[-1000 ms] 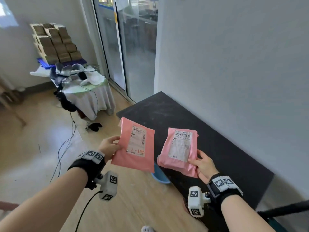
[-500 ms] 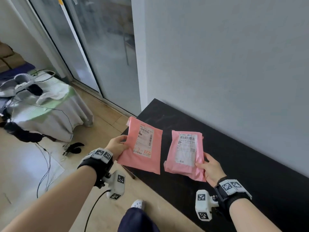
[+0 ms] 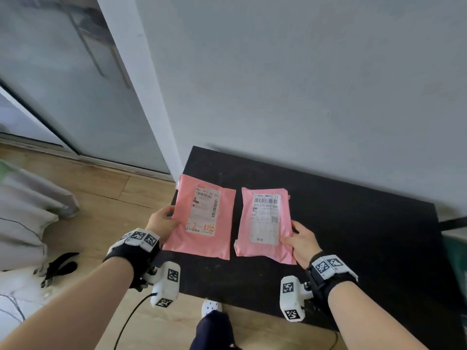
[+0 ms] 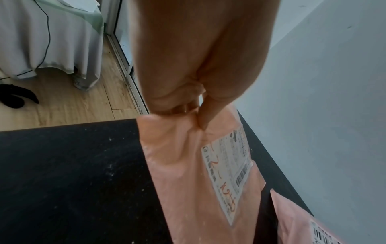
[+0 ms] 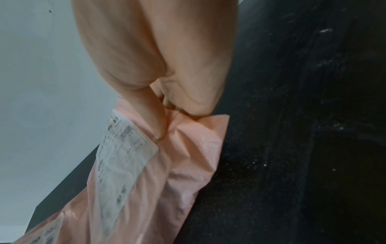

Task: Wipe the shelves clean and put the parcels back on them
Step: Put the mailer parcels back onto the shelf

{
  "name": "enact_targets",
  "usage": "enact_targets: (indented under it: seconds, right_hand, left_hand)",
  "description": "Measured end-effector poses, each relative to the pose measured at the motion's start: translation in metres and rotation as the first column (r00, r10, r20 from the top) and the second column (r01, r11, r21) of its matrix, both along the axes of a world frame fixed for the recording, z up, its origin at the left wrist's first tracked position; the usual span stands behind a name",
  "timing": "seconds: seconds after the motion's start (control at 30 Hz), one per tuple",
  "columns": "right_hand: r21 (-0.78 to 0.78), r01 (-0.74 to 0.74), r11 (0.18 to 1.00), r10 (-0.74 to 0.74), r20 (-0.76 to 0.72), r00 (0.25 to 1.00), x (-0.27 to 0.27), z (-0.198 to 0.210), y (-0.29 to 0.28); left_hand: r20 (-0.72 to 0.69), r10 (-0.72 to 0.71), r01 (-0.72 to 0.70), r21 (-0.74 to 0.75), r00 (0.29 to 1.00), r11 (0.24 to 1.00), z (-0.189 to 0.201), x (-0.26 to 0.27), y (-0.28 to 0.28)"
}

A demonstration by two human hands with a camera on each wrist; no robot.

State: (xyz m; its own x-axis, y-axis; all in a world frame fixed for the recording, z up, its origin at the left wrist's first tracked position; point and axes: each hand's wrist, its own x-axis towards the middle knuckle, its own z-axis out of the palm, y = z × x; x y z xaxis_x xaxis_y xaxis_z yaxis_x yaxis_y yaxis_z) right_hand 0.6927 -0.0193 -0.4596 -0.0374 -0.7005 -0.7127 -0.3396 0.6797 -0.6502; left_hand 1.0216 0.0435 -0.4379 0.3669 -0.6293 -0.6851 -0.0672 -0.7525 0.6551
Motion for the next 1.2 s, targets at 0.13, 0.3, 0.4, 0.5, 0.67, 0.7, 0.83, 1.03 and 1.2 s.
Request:
enact_targets:
  seconds: [0.13, 0.3, 0.4, 0.5, 0.67, 0.7, 0.83, 1.03, 1.2]
  right_hand:
    - [-0.028, 0.016, 0.999, -0.019, -0.087, 0.996, 0.007, 0.008, 0.004]
    - [-0.059, 0.042, 0.997, -0.049, -0.118, 0.992, 0.002, 0.022, 0.012]
    - [-0.093, 0.037, 0.995, -0.044, -0.072, 0.996, -0.013, 0.031, 0.022]
    - [-0.136, 0.01, 0.991, -0.018, -0.06, 0.998, -0.039, 0.042, 0.04]
    - [-0.197, -0.041, 0.98, 0.023, -0.095, 0.995, -0.1, 0.054, 0.087]
    - [-0.204, -0.045, 0.978, 0.024, -0.107, 0.994, -0.114, 0.055, 0.098]
    - [-0.246, -0.048, 0.968, 0.009, -0.156, 0.988, -0.179, 0.062, 0.147]
    - [-0.284, 0.042, 0.958, -0.108, -0.221, 0.969, -0.295, 0.068, 0.228]
    - [-0.278, 0.147, 0.949, -0.22, -0.254, 0.942, -0.386, 0.07, 0.294]
  left_hand:
    - [0.073, -0.018, 0.014, 0.051, 0.997, 0.999, -0.003, 0.001, -0.006]
    - [0.318, -0.144, 0.127, 0.073, 0.937, 0.989, 0.006, -0.005, -0.005]
    - [0.397, -0.233, 0.228, 0.061, 0.888, 0.972, 0.018, -0.022, -0.003]
    - [0.432, -0.334, 0.354, 0.036, 0.837, 0.934, 0.027, -0.056, 0.0]
    - [0.48, -0.53, 0.588, 0.036, 0.699, 0.808, 0.041, -0.148, 0.017]
    - [0.483, -0.571, 0.634, 0.042, 0.664, 0.772, 0.043, -0.169, 0.023]
    - [0.512, -0.685, 0.774, 0.059, 0.519, 0.631, 0.047, -0.258, 0.054]
    - [0.57, -0.759, 0.9, 0.076, 0.314, 0.429, 0.049, -0.396, 0.1]
    - [0.577, -0.801, 0.956, 0.11, 0.16, 0.271, 0.053, -0.509, 0.138]
